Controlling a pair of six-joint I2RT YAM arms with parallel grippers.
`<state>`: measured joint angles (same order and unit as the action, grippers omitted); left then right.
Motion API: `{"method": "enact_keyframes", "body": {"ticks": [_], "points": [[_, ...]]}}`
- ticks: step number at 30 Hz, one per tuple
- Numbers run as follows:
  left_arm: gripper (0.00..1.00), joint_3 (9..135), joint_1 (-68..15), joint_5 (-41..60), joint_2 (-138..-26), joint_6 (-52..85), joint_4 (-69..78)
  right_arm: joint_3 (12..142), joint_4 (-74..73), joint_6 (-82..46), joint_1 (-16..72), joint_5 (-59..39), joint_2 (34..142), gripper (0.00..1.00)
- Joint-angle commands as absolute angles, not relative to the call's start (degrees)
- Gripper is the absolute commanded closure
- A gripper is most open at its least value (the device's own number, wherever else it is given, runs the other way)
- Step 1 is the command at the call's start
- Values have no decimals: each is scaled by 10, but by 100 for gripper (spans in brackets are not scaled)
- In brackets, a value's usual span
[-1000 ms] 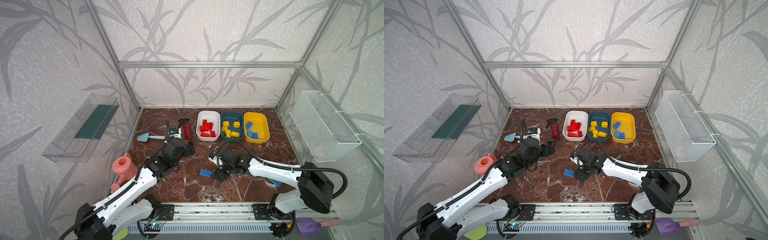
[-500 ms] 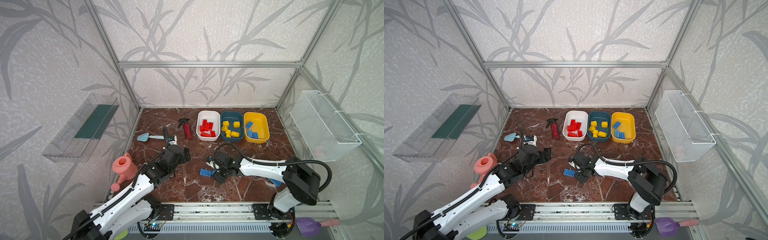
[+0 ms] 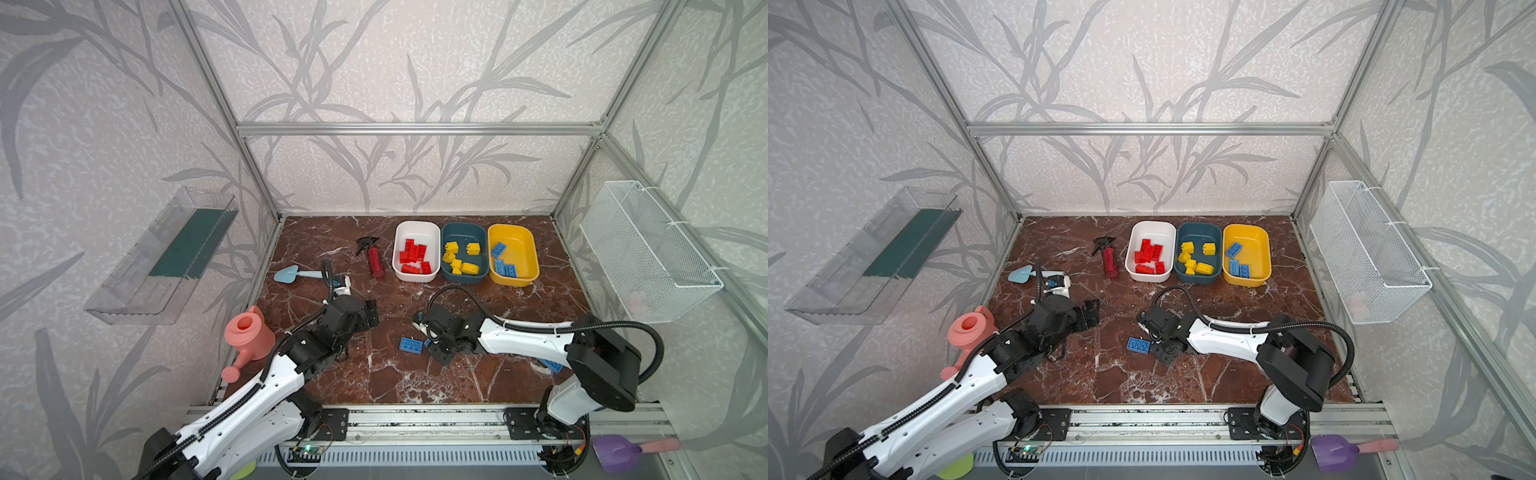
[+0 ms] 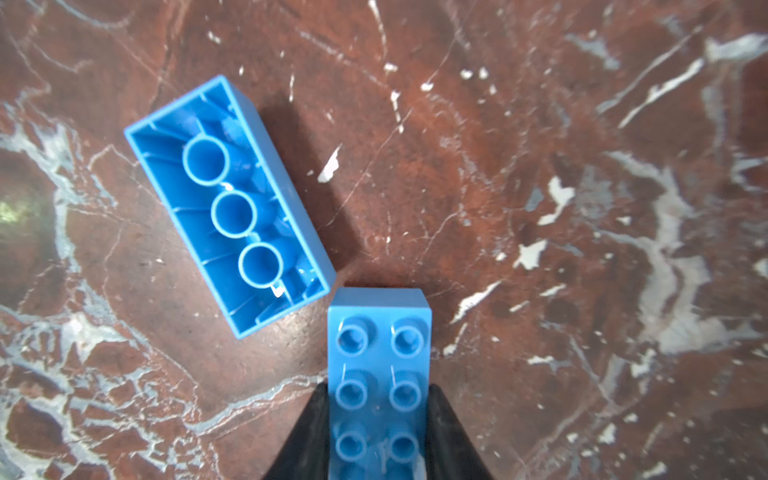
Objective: Sort the legos into containers by color
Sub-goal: 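Lower right gripper onto blue 2x4 brick and grasp it while left gripper withdraws, then carry blue brick with right gripper over yellow bin while left gripper reaches toward blue brick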
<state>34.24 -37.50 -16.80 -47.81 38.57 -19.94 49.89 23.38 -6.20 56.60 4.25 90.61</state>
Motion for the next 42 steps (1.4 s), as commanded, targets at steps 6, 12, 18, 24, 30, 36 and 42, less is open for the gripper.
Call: {"method": "enact_keyframes", "body": {"ticks": [6,12,18,24,30,36,42], "points": [[10,351,-375,-153,-523,392,-175,536,310,-83,546,75,839,71],[10,393,-376,-113,-584,380,-183,533,326,-108,461,14,766,71],[9,394,-381,-95,-607,385,-153,503,286,-147,354,-2,670,73],[9,411,-391,-88,-641,385,-153,522,279,-180,232,-37,644,75],[10,430,-407,-84,-677,381,-161,557,251,-197,140,-58,689,74],[11,442,-424,-85,-695,369,-182,594,212,-210,72,-49,763,74],[12,449,-430,-76,-722,367,-216,644,198,-201,39,-27,842,74]]}}
